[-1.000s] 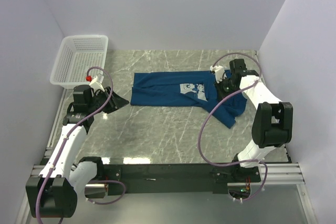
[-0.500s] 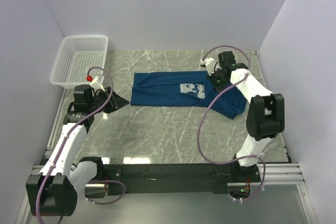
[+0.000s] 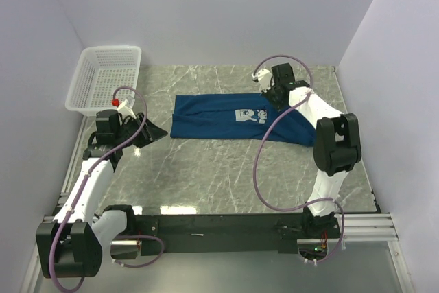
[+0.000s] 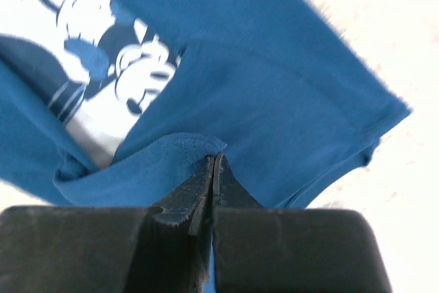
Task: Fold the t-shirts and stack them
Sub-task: Fold the tshirt
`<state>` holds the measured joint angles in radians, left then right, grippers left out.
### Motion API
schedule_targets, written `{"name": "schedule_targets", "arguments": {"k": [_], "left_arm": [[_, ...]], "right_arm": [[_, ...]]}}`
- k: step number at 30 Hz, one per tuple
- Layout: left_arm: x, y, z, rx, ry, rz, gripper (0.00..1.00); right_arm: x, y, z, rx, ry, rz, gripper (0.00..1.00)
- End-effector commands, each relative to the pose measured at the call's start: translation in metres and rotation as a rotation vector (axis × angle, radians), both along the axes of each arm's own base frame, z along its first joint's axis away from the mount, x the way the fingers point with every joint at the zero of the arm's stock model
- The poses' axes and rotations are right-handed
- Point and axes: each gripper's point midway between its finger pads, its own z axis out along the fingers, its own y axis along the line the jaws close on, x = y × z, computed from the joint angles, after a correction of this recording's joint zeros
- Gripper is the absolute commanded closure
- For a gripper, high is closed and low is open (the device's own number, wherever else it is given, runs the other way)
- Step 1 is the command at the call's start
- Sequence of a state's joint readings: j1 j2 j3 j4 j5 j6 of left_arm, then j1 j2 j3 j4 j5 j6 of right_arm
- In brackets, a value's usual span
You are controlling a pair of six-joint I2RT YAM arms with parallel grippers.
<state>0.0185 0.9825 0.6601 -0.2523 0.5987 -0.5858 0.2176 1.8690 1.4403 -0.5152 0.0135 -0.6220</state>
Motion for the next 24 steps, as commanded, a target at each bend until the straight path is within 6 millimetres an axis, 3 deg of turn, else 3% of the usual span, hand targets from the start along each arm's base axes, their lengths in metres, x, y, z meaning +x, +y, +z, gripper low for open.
{"name": "schedule_targets", "arguments": {"k": [1, 10, 16, 21, 24], "left_arm": [[0.007, 0.000, 0.009, 0.013, -0.063, -0.028, 0.59], [0.010, 0.001, 0.009, 0.012, -0.059, -0.030, 0.59], [0.011, 0.003, 0.009, 0.016, -0.056, -0.026, 0.59], [0.012, 0.003, 0.008, 0.011, -0.049, -0.028, 0.59], [0.013, 0.003, 0.008, 0.008, -0.049, -0.027, 0.59]], "right_arm": [[0.036, 0.005, 0.029, -0.009, -0.153, -0.019, 1.00], [0.059, 0.017, 0.036, 0.008, -0.219, -0.033, 1.00], [0.077, 0.022, 0.024, 0.010, -0.204, -0.047, 1.00], [0.095, 0.027, 0.038, 0.028, -0.242, -0.058, 1.00], [0.099, 0.029, 0.036, 0.033, -0.236, -0.054, 1.00]]}}
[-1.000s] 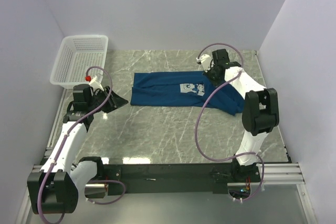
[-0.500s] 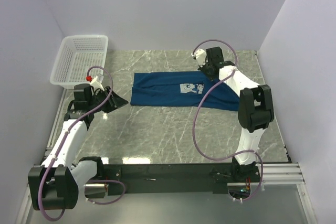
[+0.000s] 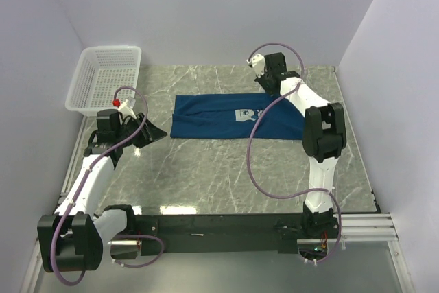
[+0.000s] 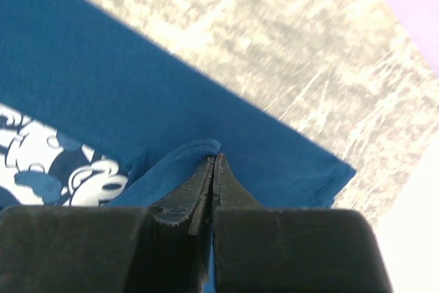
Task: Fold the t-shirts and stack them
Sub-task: Fold the tshirt
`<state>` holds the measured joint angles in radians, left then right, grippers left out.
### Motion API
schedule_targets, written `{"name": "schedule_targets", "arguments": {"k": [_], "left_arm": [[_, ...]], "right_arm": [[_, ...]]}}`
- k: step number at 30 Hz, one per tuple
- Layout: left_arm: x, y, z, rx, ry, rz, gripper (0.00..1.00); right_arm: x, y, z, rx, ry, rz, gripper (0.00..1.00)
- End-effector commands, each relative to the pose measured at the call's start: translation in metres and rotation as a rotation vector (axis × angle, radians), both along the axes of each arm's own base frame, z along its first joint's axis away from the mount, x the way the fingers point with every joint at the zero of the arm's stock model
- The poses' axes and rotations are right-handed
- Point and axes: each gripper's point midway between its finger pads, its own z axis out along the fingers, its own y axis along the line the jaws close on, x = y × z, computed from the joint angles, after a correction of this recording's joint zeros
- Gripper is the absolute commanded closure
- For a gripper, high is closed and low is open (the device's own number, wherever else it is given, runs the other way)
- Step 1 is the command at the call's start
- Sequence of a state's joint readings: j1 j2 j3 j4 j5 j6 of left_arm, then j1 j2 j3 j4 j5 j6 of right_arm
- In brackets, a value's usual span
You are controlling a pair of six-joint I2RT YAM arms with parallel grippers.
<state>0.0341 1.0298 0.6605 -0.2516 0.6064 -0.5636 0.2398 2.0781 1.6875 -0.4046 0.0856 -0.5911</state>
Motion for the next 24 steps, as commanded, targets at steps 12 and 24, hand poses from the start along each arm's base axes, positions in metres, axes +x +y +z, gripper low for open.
{"name": "schedule_targets", "arguments": {"k": [12, 24], "left_arm": [[0.009, -0.002, 0.021, -0.013, -0.080, -0.029, 0.59], [0.006, -0.001, 0.018, -0.007, -0.094, -0.034, 0.59]], "right_arm": [[0.011, 0.023, 0.000, 0.046, -0.010, 0.029, 0.62], [-0.061, -0.091, -0.009, 0.382, 0.277, -0.114, 0.51]]}}
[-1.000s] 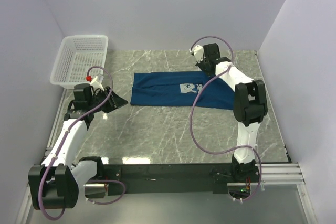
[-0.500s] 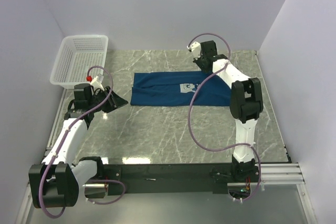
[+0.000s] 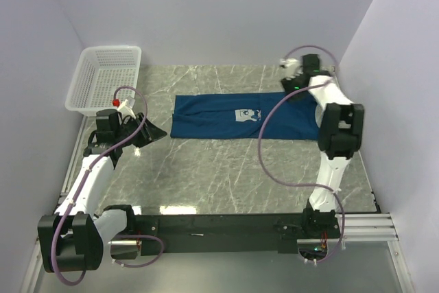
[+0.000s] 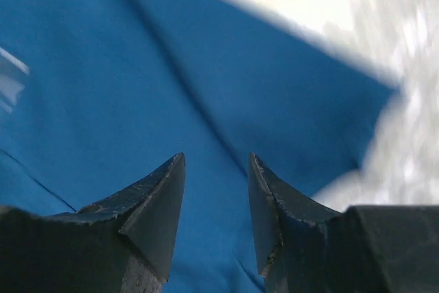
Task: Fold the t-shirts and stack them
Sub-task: Fold the tshirt
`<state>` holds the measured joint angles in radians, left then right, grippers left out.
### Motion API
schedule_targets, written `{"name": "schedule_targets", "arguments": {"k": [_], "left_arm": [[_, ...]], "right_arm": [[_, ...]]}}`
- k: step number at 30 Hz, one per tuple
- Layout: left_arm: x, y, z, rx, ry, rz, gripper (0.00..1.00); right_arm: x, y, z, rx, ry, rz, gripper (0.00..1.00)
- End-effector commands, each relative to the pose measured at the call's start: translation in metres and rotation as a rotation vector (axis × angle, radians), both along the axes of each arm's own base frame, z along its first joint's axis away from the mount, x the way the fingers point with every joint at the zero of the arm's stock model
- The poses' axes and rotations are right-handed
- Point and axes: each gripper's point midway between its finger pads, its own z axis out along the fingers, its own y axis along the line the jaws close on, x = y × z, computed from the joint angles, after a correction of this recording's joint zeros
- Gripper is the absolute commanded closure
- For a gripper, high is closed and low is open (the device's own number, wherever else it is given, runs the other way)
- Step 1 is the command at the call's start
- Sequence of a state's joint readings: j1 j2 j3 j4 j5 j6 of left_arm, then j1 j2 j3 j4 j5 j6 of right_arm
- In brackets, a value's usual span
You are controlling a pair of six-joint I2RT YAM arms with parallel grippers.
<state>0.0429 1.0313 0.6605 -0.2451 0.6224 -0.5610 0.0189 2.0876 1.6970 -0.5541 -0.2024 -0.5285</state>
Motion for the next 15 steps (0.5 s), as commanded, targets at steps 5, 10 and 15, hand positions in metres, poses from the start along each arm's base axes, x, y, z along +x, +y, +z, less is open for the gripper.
{"name": "schedule_targets", "arguments": {"k": [5, 10, 15], "left_arm": [[0.003, -0.004, 0.018, -0.019, -0.095, -0.038, 0.59], [0.000, -0.004, 0.019, -0.017, -0.097, -0.042, 0.59], [-0.001, -0.003, 0.020, -0.012, -0.102, -0.039, 0.59]], "right_arm": [[-0.064, -0.048, -0.009, 0.177, 0.193, -0.033, 0.51], [-0.065, -0.044, -0.023, 0.212, 0.251, -0.008, 0.51], [-0.057, -0.040, -0.024, 0.243, 0.258, -0.007, 0.51]]}}
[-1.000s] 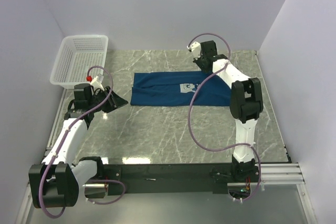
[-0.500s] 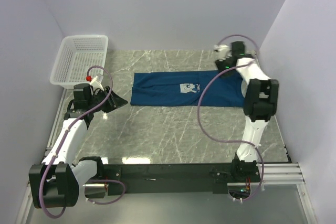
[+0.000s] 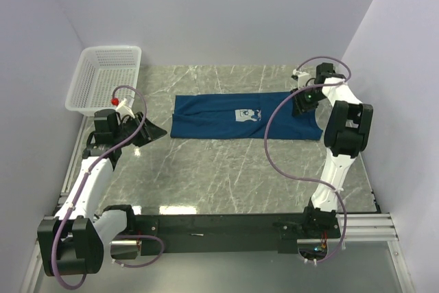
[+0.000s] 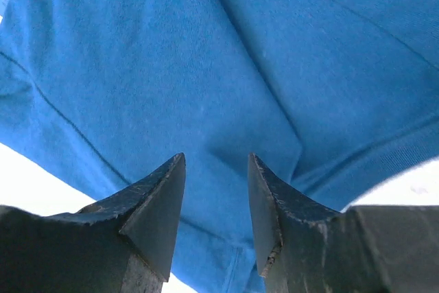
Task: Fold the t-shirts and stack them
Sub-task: Fold the tshirt
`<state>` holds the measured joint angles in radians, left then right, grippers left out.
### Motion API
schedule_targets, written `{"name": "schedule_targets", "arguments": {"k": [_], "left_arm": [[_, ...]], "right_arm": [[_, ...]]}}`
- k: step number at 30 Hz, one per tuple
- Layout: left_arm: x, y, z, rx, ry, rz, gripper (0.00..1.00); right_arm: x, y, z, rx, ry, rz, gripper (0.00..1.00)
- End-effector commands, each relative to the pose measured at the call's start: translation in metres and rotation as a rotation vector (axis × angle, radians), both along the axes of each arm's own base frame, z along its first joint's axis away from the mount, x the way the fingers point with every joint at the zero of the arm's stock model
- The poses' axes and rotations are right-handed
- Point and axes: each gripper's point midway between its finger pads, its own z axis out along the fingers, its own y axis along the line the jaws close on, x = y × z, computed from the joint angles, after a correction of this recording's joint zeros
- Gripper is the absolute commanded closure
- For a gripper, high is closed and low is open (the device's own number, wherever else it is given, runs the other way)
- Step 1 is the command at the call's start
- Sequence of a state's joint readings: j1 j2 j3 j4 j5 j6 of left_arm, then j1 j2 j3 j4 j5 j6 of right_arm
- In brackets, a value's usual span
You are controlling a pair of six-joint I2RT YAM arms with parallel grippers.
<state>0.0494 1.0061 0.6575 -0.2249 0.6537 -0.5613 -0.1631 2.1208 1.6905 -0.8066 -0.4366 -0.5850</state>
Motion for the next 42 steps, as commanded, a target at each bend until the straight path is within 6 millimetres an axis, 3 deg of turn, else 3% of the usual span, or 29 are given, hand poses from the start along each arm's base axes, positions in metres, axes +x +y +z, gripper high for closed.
{"name": "schedule_targets", "arguments": {"k": [1, 15, 32, 42], "left_arm": [[0.001, -0.001, 0.009, 0.002, -0.059, -0.021, 0.59], [0.002, 0.000, 0.006, -0.002, -0.048, -0.021, 0.59], [0.001, 0.000, 0.005, -0.002, -0.043, -0.019, 0.59], [0.001, 0.000, 0.004, -0.003, -0.037, -0.017, 0.59]], "right_arm": [[0.006, 0.004, 0.003, 0.037, 0.006, 0.008, 0.51], [0.023, -0.005, 0.003, -0.008, -0.034, 0.005, 0.51], [0.029, -0.009, -0.014, -0.026, -0.004, 0.024, 0.50], [0.039, -0.013, -0.004, -0.047, -0.051, 0.027, 0.50]]}}
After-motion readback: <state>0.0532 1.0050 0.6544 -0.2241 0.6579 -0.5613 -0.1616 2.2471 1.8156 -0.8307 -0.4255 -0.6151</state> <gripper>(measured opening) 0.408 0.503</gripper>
